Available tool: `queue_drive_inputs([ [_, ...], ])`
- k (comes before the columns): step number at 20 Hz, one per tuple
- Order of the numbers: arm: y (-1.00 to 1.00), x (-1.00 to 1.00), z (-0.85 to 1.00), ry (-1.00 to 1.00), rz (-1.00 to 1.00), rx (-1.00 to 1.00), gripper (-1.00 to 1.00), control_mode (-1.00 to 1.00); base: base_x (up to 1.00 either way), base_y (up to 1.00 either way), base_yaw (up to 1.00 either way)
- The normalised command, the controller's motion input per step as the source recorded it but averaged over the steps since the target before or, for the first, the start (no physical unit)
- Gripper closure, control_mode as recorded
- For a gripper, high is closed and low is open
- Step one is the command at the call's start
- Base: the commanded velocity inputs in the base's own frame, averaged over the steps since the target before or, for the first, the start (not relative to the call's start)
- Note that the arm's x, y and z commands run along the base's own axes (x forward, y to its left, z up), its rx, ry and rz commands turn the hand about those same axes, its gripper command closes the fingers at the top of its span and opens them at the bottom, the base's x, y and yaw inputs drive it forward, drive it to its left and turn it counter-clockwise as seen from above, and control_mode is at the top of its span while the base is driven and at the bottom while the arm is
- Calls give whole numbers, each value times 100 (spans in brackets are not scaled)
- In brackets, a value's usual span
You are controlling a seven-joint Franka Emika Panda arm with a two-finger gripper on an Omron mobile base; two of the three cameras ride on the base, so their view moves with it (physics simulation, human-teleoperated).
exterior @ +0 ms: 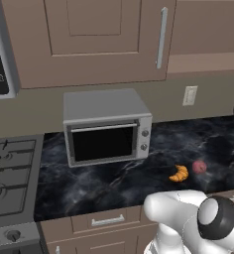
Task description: Pick the pan from the cabinet and place it on the stove. Then turn on the stove burner for the pan.
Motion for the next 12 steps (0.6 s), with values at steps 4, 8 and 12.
queue_drive_inputs([
  [4, -78, -3, -24, 8, -4, 7, -100, -100, 0, 0, 0],
  [8, -67, 0, -21, 10, 0, 8, -100, -100, 0, 0, 0],
  [12, -43, 5, -10, 10, 0, 6, -100, -100, 0, 0, 0],
])
